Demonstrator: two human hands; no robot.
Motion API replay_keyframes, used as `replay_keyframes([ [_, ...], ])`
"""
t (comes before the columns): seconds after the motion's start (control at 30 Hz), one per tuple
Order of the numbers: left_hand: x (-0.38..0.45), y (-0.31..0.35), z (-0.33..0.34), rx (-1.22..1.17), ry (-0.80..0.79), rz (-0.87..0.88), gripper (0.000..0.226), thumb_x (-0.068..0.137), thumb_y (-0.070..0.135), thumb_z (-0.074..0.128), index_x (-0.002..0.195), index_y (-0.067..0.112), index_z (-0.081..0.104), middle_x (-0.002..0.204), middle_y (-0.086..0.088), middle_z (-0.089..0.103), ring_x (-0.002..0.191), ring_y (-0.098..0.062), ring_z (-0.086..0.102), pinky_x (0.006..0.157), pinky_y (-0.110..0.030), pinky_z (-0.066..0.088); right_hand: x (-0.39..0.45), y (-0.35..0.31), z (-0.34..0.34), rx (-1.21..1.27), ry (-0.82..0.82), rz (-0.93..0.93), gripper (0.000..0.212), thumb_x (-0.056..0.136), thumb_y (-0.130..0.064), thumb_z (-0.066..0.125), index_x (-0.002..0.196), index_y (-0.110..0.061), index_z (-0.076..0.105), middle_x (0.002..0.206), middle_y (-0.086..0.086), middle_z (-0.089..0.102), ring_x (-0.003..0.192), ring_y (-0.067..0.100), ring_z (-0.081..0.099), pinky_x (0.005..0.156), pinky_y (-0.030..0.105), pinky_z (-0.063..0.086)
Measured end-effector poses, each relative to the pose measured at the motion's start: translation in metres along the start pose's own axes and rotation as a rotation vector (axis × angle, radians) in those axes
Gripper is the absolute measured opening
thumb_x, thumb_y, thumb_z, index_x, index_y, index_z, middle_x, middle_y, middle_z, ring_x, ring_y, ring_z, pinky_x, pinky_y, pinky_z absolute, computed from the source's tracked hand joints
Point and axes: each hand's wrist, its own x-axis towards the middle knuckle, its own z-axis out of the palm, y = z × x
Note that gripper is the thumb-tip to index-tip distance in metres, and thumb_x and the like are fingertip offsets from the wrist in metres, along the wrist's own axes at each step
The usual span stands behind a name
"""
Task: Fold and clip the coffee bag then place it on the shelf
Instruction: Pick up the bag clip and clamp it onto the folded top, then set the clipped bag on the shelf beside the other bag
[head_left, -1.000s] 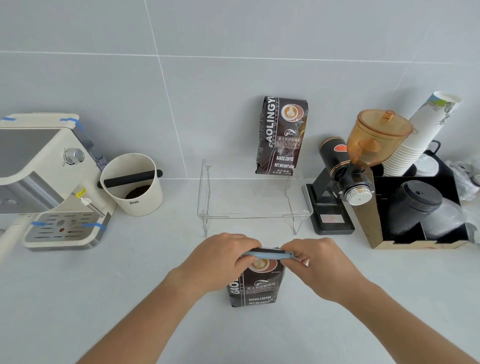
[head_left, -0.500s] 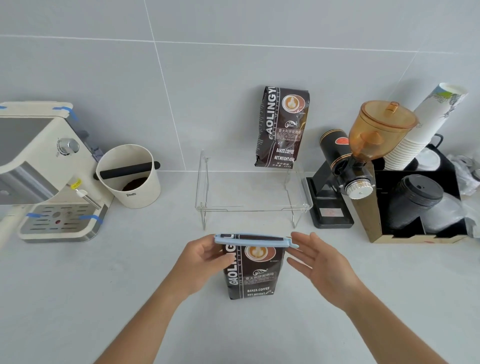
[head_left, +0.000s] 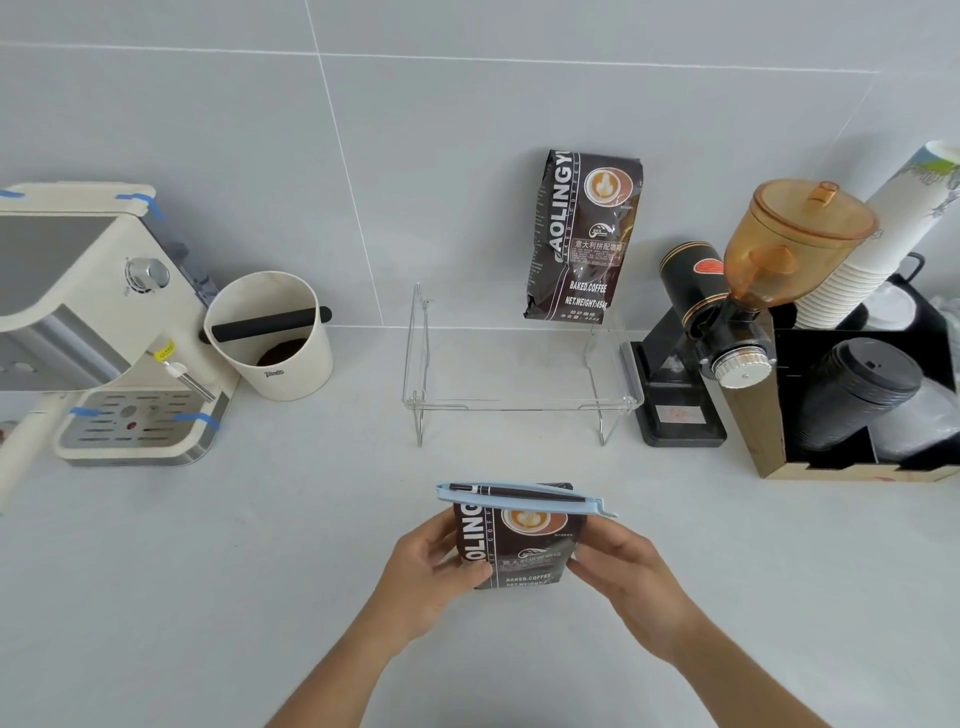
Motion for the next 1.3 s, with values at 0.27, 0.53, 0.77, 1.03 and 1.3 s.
replay_keyframes([
  [0.27,0.001,0.000,0.002,-0.051,0.035,0.033,0.051,0.077,-0.013,0.071,0.123,0.007,0.063,0.118,0.003,0.073,0.115,-0.010,0.064,0.086,-0.016,0.052,0.009,0.006,0.009,-0.107,0.144,-0.096,0.045,0.084,0.014,0.061,0.123,-0.009,0.065,0.121,0.006,0.072,0.123,0.024,0.059,0.103,0.036,0.046],
  [0.53,0.002,0.013,0.001,-0.061,0.047,0.070,0.049,0.078,-0.004,0.072,0.123,0.013,0.064,0.118,0.008,0.073,0.118,-0.010,0.062,0.091,-0.015,0.050,0.013,-0.007,0.017,-0.209,0.181,-0.141,0.042,0.088,0.012,0.058,0.121,-0.012,0.067,0.116,0.004,0.074,0.117,0.023,0.063,0.105,0.042,0.046],
  [0.77,0.000,0.061,-0.006,-0.068,0.082,0.161,0.043,0.078,-0.001,0.074,0.113,0.024,0.070,0.112,0.006,0.076,0.111,-0.016,0.067,0.095,-0.031,0.053,0.017,-0.053,0.033,-0.228,0.156,-0.226,0.040,0.089,0.010,0.057,0.121,-0.011,0.066,0.112,0.004,0.076,0.113,0.023,0.065,0.089,0.031,0.055],
  [1.03,0.000,0.128,-0.012,-0.084,0.043,0.336,0.037,0.074,0.008,0.070,0.105,0.028,0.074,0.110,0.006,0.076,0.106,-0.017,0.070,0.087,-0.024,0.056,0.012,-0.127,0.054,-0.402,0.119,-0.396,0.038,0.090,0.005,0.059,0.119,-0.017,0.068,0.110,-0.003,0.076,0.107,0.014,0.068,0.078,0.017,0.055],
  [1.3,0.020,0.184,-0.029,-0.082,0.054,0.445,0.043,0.072,0.017,0.072,0.115,0.020,0.070,0.112,0.005,0.076,0.110,-0.022,0.068,0.096,-0.037,0.050,0.027,-0.184,0.075,-0.551,0.178,-0.537,0.036,0.090,-0.007,0.063,0.118,-0.028,0.068,0.106,-0.012,0.077,0.098,0.007,0.071,0.088,0.033,0.055],
])
